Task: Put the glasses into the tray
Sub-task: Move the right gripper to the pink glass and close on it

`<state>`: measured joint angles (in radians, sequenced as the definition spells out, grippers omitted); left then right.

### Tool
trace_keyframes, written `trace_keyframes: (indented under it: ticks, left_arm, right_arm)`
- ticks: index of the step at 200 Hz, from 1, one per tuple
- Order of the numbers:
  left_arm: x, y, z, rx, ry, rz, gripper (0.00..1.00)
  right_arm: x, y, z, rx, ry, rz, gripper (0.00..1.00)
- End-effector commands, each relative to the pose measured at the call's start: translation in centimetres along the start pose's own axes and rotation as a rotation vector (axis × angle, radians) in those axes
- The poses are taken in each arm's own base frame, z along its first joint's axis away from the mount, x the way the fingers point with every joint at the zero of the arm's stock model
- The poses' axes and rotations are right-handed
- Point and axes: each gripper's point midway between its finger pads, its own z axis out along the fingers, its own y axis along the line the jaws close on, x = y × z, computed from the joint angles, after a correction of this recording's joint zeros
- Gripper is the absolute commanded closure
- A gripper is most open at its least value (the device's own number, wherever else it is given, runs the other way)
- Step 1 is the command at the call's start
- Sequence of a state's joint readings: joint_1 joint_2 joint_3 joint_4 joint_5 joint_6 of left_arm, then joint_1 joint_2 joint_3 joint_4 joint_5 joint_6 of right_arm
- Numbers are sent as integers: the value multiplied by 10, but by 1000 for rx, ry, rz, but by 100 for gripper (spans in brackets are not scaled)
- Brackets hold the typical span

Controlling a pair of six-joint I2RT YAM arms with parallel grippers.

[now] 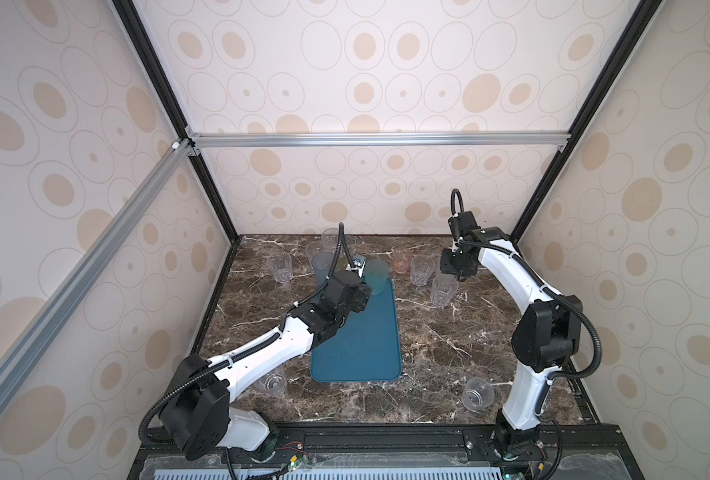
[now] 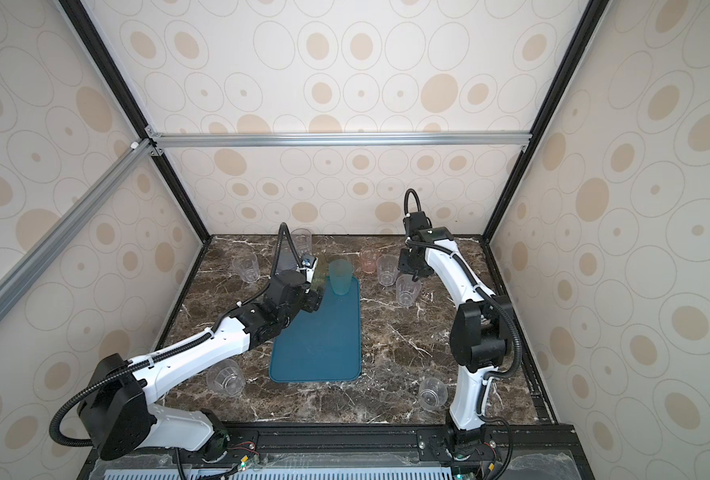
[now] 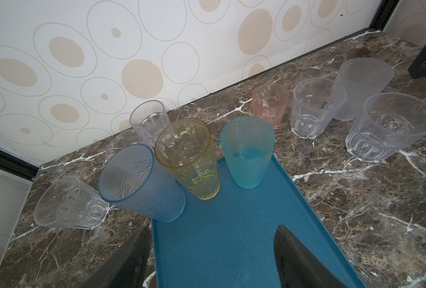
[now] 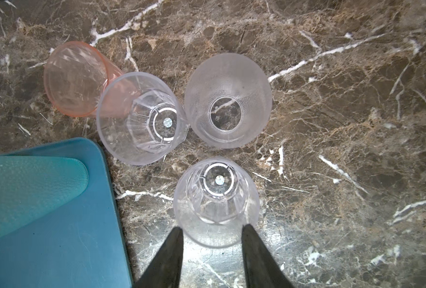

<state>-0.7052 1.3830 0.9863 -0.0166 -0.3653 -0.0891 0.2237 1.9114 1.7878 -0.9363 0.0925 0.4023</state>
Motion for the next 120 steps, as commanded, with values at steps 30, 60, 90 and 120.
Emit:
trace_keyframes:
  ticks: [30, 60, 90, 120]
  left_arm:
    - [1, 14, -2, -19, 1, -20, 22]
    - [5, 13, 0, -13, 12, -21, 22]
    - [12, 17, -1, -22, 25, -25, 22]
    - [18, 16, -2, -14, 37, -35, 22]
  right_arm:
    - [-8, 38, 9, -100, -3, -7, 58]
    - [-29, 59, 25, -132, -38, -22, 58]
    - [-47, 90, 43, -168, -105, -75, 58]
    - [-64, 100, 66, -165, -154, -133, 58]
